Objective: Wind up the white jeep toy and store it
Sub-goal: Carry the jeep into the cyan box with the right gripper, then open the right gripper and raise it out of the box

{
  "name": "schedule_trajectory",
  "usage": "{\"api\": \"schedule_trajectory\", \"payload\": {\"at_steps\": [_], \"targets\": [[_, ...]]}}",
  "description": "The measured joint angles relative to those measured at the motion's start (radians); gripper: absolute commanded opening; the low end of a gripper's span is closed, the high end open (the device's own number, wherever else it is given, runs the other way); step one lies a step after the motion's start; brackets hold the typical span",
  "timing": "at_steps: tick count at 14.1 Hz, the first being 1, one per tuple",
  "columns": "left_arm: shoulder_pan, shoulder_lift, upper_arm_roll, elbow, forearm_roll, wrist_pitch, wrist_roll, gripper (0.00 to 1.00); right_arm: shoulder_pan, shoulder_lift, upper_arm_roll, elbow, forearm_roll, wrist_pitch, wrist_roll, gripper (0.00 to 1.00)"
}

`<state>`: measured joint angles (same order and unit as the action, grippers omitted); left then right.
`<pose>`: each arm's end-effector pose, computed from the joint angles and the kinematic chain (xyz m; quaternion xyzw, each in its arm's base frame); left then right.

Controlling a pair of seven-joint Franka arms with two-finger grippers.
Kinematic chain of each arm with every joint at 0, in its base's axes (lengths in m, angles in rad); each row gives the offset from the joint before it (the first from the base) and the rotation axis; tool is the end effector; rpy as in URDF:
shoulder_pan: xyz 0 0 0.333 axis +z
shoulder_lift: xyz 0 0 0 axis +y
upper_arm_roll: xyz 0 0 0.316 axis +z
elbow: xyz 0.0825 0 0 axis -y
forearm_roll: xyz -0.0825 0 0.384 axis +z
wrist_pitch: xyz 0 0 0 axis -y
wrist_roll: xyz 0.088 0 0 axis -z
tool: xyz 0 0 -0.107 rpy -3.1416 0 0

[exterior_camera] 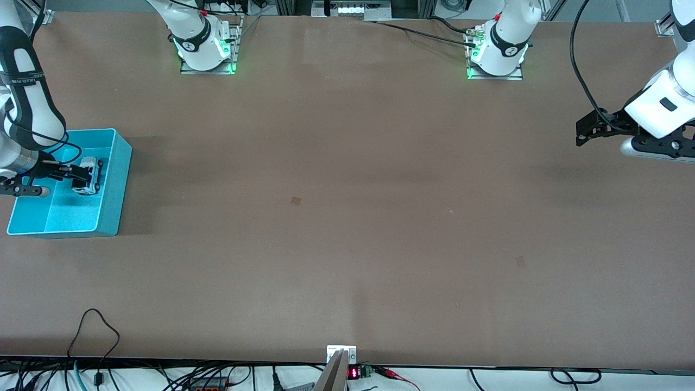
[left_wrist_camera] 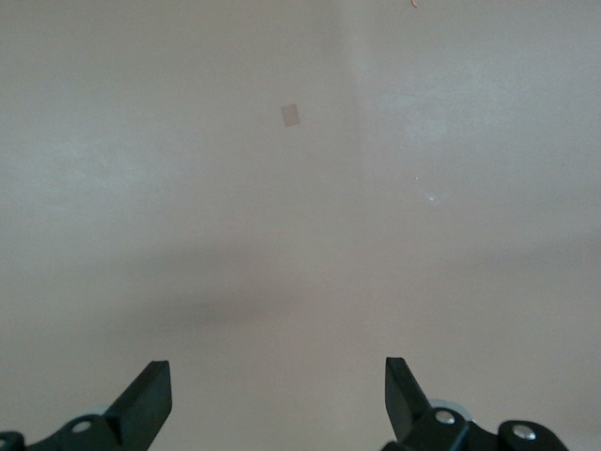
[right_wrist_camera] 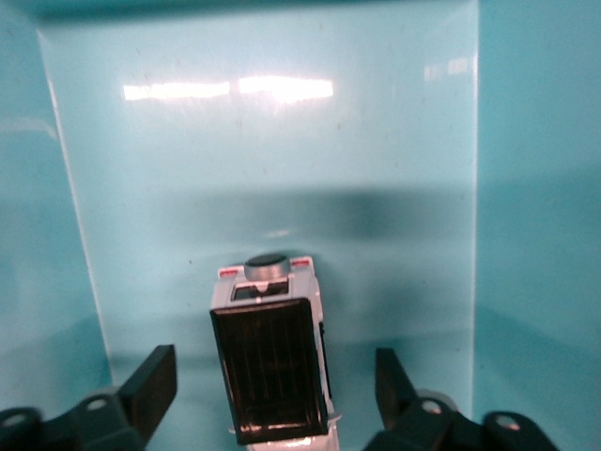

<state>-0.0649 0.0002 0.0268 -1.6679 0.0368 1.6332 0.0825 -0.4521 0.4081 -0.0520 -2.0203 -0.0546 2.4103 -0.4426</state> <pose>0.5567 -0.0175 0.5839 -0.9978 0.0617 0.0178 0.0179 0.5263 -0.2898 0.2456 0.9995 -0.0082 -0.0209 0.0212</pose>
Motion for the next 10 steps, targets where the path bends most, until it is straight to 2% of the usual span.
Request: {"api": "schedule_trajectory", "payload": {"at_steps": [4,7,10], "targets": [[0.005,0.000,0.002,0.000,0.000,0.000,0.000,1.00,0.057,-0.127,0.012,0.023,-0.002,-0.081,-0.075,1.00],[0.006,0.000,0.003,0.000,0.000,0.000,0.000,1.00,0.144,-0.239,0.016,0.042,-0.002,-0.220,-0.080,1.00],[0.006,0.000,0.003,0.000,0.000,-0.002,0.000,1.00,0.229,-0.294,0.018,0.120,-0.002,-0.377,-0.059,1.00]]}}
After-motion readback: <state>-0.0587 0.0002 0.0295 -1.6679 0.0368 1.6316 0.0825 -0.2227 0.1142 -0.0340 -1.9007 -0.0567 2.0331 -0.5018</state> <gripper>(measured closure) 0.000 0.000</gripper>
